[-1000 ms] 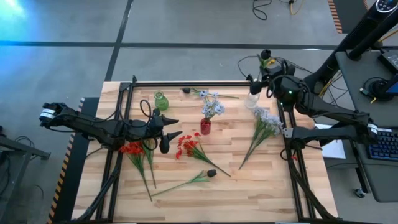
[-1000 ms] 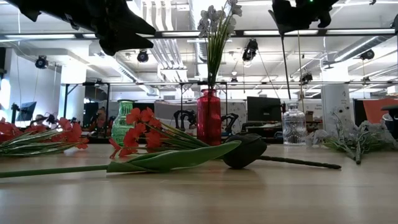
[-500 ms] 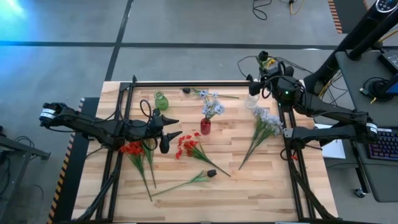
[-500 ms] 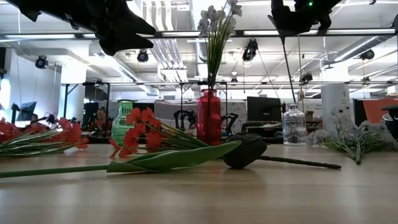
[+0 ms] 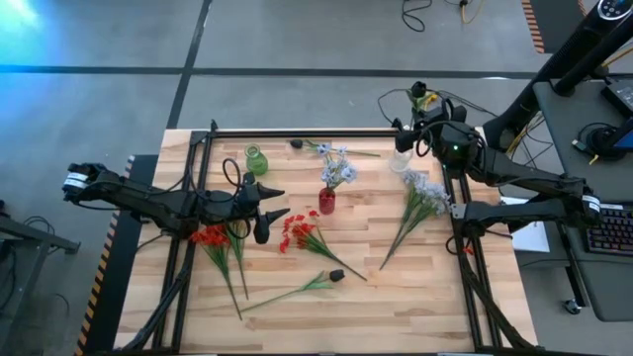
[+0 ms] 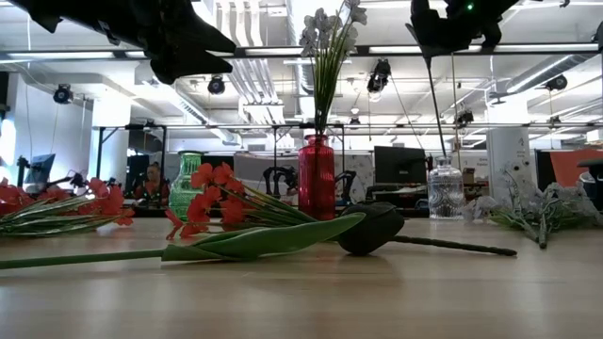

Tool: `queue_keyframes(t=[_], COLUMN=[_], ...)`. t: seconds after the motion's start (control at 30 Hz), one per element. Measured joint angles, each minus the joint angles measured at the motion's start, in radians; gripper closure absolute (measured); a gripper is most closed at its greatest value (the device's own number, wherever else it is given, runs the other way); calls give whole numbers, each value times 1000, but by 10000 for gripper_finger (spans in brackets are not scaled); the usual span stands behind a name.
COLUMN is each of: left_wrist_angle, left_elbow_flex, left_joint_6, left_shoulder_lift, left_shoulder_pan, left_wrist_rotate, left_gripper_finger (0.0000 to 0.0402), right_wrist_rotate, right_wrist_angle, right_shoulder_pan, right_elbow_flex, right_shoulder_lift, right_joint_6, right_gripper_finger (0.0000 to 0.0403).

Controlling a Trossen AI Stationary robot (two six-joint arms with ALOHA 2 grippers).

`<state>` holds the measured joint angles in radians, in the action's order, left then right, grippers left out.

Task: Sort flowers into vase by color
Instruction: Put the bottom right black flower into the transparent vase

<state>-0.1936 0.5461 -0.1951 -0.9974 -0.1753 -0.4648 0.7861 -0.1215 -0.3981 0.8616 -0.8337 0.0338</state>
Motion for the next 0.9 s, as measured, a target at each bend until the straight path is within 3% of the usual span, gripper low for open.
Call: queue_keyframes(t=[0.9], left_wrist_angle=[0], left_elbow_flex=[0], left_joint_6=[0], left_shoulder_lift=[0], left_shoulder_pan=[0], left_wrist_rotate=[0], left_gripper_finger=[166], right_wrist_rotate=[1], right_wrist_angle=[0], right_shoulder_pan=[-12], right_elbow_flex=[-54], right_shoulder_lift=[-1], right_joint_6=[-43], right_gripper_finger=[390])
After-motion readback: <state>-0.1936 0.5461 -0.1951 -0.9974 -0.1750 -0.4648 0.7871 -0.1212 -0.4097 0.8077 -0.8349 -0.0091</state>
